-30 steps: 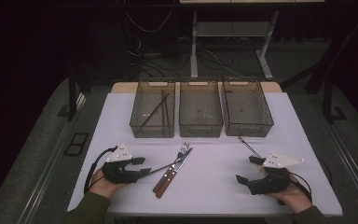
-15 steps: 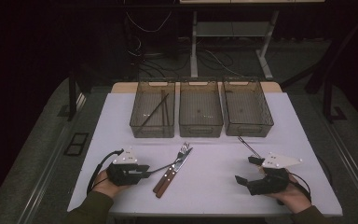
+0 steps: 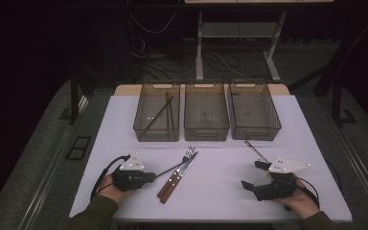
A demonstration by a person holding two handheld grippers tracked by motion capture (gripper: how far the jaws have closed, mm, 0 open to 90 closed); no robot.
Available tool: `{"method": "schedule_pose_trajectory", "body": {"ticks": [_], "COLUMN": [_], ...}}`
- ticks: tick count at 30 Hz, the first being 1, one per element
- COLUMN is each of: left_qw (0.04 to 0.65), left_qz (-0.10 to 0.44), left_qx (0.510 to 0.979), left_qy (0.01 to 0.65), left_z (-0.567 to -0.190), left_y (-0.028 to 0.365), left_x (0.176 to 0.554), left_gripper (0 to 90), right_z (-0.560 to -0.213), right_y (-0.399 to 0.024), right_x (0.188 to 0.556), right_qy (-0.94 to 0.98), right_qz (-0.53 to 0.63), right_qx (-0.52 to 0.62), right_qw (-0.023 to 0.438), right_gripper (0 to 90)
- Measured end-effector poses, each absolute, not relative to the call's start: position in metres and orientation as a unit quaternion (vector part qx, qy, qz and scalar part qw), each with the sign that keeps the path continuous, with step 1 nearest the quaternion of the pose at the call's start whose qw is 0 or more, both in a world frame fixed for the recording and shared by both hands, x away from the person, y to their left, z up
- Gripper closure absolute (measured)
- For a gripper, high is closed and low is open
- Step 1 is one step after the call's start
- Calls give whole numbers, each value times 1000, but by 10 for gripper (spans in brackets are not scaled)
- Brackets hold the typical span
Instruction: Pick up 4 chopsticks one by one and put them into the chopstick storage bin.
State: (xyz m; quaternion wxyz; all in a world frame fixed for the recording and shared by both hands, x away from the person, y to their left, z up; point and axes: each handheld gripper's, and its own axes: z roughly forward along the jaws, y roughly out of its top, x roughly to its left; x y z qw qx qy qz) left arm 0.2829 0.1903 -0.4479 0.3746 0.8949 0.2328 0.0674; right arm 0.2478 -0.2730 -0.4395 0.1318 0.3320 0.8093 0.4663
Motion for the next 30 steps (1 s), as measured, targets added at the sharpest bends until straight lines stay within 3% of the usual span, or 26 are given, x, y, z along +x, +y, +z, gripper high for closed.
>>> {"method": "schedule_pose_trajectory", "body": {"ticks": [30], "left_qw": [413], "left_qz": [51], "left_qx": [865], "left_qy": [281], "left_z": [-427], "left_y": [191], "left_x": [284], "left_gripper": [858], "right_z": [-440], "right_y": [-273], "right_x": [248], "right_qy": [808], "right_qz": [467], "right_qx": [334], "right_qw": [132], "right_gripper": [117]}}
